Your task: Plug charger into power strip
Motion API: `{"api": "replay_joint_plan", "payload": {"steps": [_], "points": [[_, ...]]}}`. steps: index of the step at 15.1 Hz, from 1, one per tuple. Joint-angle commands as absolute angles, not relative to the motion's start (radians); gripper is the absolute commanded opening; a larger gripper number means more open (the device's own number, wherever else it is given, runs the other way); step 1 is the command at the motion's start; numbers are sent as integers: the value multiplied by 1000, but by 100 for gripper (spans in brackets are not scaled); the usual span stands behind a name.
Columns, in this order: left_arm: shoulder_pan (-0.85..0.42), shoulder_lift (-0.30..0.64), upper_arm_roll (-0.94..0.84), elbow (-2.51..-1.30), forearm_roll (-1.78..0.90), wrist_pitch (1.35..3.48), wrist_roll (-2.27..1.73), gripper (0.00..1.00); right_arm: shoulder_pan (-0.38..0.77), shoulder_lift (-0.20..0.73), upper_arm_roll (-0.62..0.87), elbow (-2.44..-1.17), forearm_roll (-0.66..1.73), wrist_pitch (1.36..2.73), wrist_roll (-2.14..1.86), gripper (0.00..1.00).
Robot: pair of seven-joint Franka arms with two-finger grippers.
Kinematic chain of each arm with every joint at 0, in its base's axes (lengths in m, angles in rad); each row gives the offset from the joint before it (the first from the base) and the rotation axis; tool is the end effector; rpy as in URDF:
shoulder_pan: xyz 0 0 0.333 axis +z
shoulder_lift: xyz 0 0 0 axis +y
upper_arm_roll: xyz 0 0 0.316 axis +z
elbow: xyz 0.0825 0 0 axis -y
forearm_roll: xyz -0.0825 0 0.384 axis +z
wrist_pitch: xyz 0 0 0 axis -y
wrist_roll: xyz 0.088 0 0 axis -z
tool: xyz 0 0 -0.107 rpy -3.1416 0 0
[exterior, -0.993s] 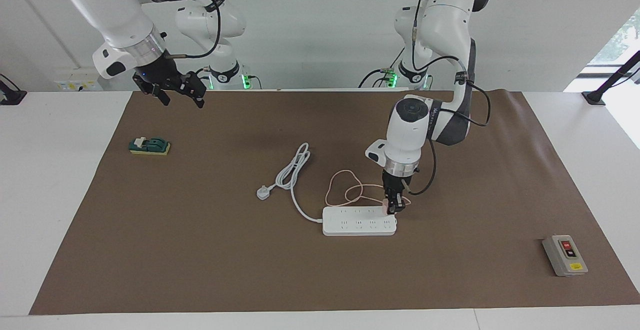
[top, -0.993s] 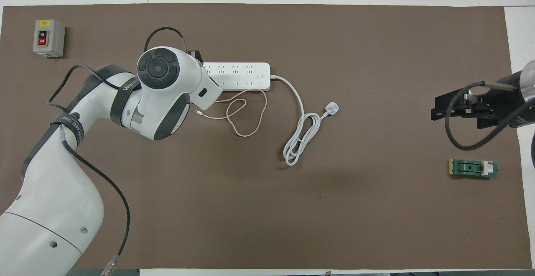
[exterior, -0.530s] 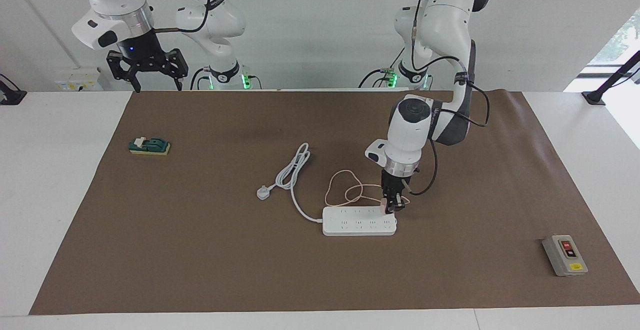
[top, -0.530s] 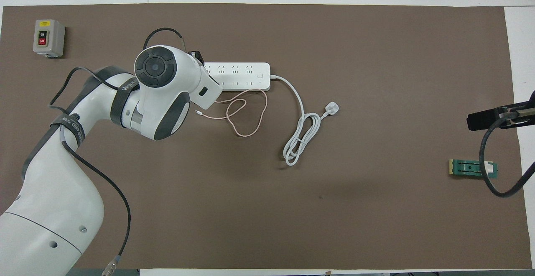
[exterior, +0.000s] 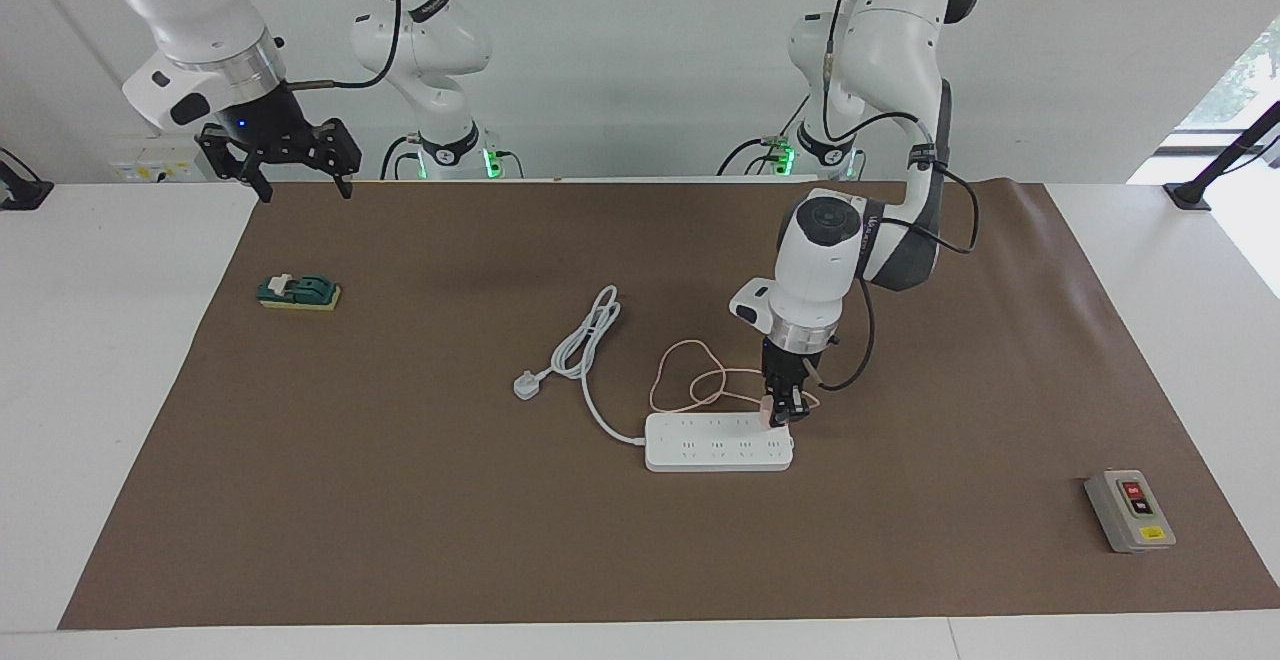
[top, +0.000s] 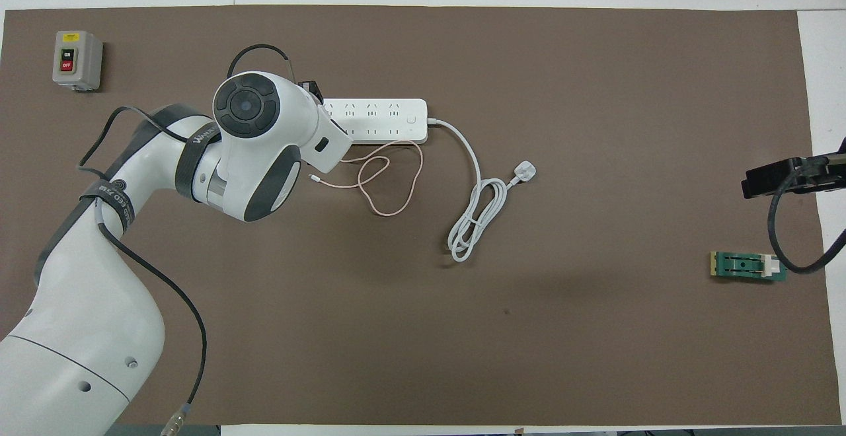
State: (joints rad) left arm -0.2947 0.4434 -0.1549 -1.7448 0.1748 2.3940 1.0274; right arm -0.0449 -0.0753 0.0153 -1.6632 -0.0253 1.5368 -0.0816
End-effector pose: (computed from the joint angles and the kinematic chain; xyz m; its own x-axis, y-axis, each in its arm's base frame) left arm 0.6167 -0.2840 0.3444 -0.0046 -0.9991 0.0417 -0.9760 -0.0046 -0.2175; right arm 0.5260 -0.0180 0.6189 0.9973 0.0510 -0.0531 0.0523 -0.9984 0.0222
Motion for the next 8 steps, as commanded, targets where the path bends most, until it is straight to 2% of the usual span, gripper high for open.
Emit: {"api": "replay_joint_plan", "payload": {"steps": [1,8], "points": [[-305,454,-152,-1739,163,2355,1012,0,-77,-66,25,-1644,-15,1540,-75,100],[-313,454,-155,-1766,160,2356,986,0,-78,-72,28,-1644,-3,1528,3,100]]}}
